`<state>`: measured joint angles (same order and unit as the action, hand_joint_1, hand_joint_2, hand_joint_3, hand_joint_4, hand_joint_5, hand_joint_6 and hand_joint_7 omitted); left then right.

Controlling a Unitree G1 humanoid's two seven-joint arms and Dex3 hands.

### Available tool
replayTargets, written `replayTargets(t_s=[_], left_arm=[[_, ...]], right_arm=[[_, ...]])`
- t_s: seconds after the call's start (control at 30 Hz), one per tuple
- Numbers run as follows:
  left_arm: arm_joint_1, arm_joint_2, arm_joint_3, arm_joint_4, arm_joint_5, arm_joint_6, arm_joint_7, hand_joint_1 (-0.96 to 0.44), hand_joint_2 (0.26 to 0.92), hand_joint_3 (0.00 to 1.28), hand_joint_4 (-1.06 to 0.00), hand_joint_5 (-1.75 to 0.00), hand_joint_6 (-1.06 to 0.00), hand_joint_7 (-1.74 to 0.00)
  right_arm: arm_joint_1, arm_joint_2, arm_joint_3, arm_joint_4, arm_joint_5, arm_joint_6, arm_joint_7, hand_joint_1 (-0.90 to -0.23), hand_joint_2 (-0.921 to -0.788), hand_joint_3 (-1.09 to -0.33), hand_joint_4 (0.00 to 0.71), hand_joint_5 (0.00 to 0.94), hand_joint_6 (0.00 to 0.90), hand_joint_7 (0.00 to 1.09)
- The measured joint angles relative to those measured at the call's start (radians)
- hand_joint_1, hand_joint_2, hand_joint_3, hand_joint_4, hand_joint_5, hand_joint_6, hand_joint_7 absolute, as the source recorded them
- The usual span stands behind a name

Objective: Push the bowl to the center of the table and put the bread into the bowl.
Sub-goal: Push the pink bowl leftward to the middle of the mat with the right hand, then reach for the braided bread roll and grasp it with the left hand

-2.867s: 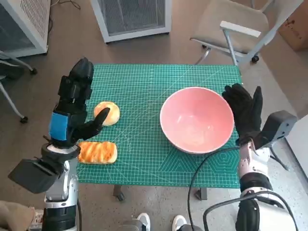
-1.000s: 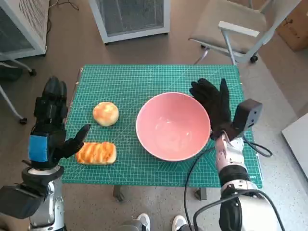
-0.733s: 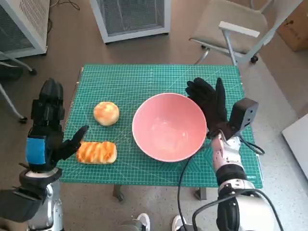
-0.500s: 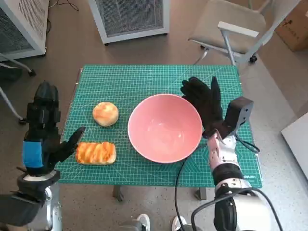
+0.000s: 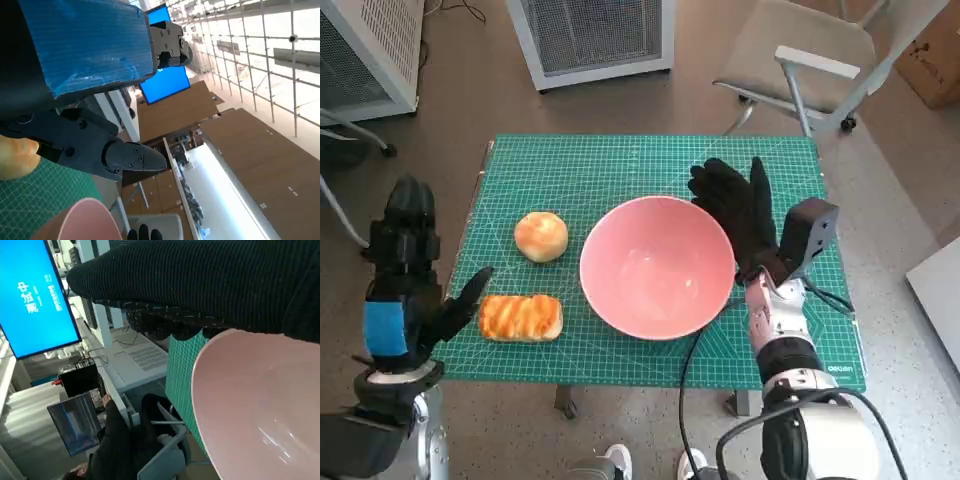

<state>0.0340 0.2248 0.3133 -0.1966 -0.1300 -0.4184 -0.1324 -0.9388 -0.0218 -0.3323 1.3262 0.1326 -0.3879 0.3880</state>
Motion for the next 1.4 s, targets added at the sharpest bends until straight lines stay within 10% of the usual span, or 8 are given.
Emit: replayTargets(t_s=[0.47,0.77,1.2,1.4], left_arm=[[0.006,-0.002,-0.001,0.001,0.012,-0.007,0.024,-0.37,0.921,0.17,-0.03,-0.01,0.00,-0.36],[-0.028,-0.003,-0.029,0.023,0.035,0.002,0.035,-0.37,0.921,0.16,-0.03,0.00,0.00,-0.35],[-0.075,-0.003,-0.067,0.033,0.040,0.021,0.034,-0.37,0.921,0.16,-0.02,0.00,0.00,-0.31],[-0.098,0.010,-0.080,0.032,0.040,0.056,0.017,-0.35,0.920,0.16,-0.03,-0.01,0.00,-0.32]], right_arm=[[-0.025,-0.061,0.012,-0.011,-0.003,-0.054,0.022,-0.552,-0.921,-0.741,0.083,0.004,0.214,0.01],[-0.027,-0.110,0.023,-0.059,-0.013,-0.244,0.049,-0.608,-0.921,-0.750,0.125,0.021,0.245,0.03],[-0.040,-0.136,0.000,-0.119,0.068,-0.385,0.184,-0.625,-0.921,-0.743,0.130,0.016,0.253,0.04],[-0.023,-0.134,-0.021,-0.198,0.176,-0.406,0.345,-0.618,-0.921,-0.691,0.125,0.009,0.265,0.05]])
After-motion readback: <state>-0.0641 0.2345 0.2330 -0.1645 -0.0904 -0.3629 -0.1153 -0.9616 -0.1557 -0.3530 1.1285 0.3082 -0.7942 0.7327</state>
